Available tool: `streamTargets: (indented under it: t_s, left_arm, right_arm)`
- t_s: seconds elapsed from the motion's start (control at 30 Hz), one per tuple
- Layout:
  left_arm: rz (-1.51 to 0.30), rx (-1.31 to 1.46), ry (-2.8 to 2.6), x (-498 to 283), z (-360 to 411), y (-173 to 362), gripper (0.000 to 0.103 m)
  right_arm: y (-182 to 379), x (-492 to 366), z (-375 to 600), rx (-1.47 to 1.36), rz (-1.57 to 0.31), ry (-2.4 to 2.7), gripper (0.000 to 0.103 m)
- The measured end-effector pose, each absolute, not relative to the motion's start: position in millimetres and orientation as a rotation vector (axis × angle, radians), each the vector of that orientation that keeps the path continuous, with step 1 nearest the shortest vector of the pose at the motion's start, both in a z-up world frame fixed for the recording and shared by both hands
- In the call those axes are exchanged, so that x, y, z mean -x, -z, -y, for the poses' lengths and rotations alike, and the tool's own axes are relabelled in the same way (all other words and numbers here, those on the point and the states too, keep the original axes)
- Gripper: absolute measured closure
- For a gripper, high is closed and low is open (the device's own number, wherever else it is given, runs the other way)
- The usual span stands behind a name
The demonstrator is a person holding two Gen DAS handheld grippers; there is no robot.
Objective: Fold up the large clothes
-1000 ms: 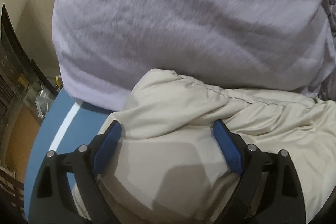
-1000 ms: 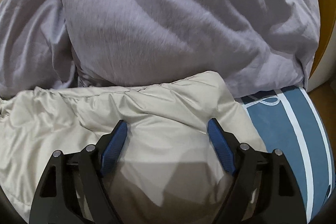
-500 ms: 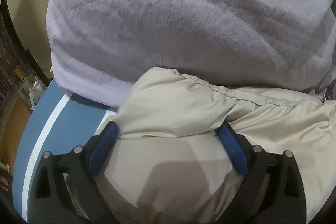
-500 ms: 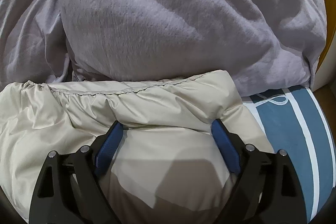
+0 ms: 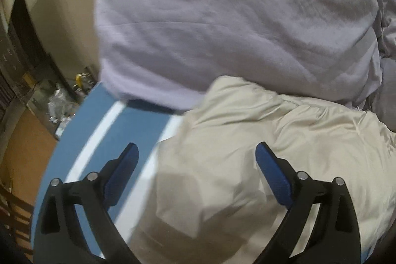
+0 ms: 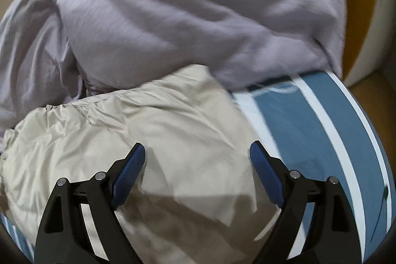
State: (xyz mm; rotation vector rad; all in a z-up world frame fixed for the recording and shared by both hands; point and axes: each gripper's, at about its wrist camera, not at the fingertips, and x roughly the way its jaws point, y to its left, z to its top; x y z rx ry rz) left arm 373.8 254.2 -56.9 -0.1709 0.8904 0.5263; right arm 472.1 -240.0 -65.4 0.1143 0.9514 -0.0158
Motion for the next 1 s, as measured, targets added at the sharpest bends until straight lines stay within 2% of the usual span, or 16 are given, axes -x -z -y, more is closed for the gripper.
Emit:
streamTargets:
  t_s: [0.2, 0.4, 0.63, 0.67, 0.7, 1.0]
  left_arm:
    - [-0.931, 0.237, -0.569, -323.3, -283.9, 64.9, 0.008]
    - [-0.981, 0.407, -0.553, -296.1, -288.4, 85.9, 0.008]
    - [-0.958, 0.602, -0.55, -281.6, -290.3, 99.9, 0.01]
    - [-0.954, 0.634, -0.55, -279.5, -291.9, 102.8, 0.01]
    - [-0.952, 0.656, -0.55, -278.3, -290.5, 104.1, 0.01]
    - [-0.92, 0.884, -0.565, -260.6, -297.8, 121.3, 0.01]
  right_arm:
    - [75.2, -449.5, 299.5, -0.314, -1.043, 0.07, 0.015]
    - [90.3, -428.8, 305.3, -0.469, -1.123, 0.029, 0.015]
    - [111.6, -423.2, 304.2, -0.642, -1.176, -0.019, 0.015]
    - [111.0, -422.2, 302.2, -0.639, -1.169, -0.016, 0.019]
    - [111.6, -421.7, 299.3, -0.645, -1.168, -0.029, 0.027]
    - [102.5, -414.9, 285.0, -0.632, -1.146, 0.0, 0.046]
